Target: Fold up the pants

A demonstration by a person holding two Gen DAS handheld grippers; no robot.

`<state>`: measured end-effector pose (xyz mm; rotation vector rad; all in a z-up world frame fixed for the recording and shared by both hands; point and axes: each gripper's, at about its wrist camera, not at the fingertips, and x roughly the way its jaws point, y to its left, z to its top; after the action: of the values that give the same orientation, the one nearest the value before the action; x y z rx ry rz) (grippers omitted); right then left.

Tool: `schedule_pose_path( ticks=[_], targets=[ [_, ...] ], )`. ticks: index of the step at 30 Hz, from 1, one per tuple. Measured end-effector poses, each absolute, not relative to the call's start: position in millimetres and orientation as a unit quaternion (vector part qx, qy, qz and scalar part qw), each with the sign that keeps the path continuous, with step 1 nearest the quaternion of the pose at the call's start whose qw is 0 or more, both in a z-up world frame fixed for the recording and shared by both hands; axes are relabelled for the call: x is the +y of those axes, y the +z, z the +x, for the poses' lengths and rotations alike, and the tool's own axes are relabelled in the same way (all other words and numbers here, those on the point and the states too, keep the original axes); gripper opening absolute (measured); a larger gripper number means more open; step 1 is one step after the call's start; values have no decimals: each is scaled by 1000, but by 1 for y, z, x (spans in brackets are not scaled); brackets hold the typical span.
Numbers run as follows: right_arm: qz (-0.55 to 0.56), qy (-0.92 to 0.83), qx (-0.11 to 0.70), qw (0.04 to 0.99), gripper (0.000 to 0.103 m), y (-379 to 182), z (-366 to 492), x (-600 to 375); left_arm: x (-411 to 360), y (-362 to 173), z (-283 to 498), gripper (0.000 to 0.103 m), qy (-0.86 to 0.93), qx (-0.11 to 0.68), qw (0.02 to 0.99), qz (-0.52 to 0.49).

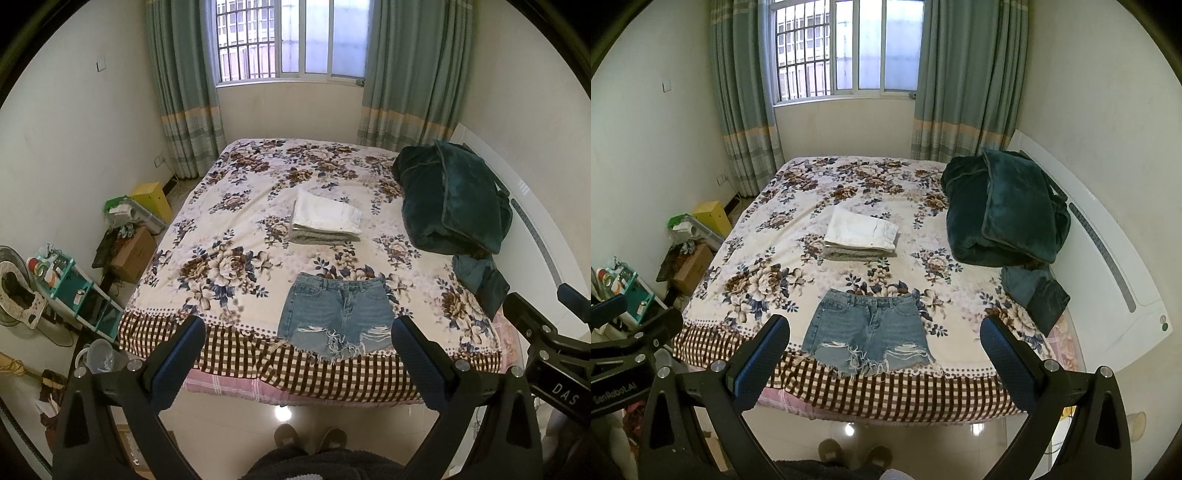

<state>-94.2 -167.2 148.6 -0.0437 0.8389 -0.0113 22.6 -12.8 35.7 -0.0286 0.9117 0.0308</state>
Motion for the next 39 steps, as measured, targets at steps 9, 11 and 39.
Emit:
schedule_pose_path(
  ticks=[9, 11, 39],
  targets=[
    [-20, -5, 407, 913, 103, 148, -96, -168, -16, 37, 22, 103, 15, 438, 899, -14],
    [-20, -4, 407, 913, 103, 146, -96, -169, -16, 36, 19, 103, 14, 438, 899, -15],
    [42, -74, 503, 860, 103, -28, 76, -236, -28, -132, 150, 103, 46, 503, 863, 17]
  ],
)
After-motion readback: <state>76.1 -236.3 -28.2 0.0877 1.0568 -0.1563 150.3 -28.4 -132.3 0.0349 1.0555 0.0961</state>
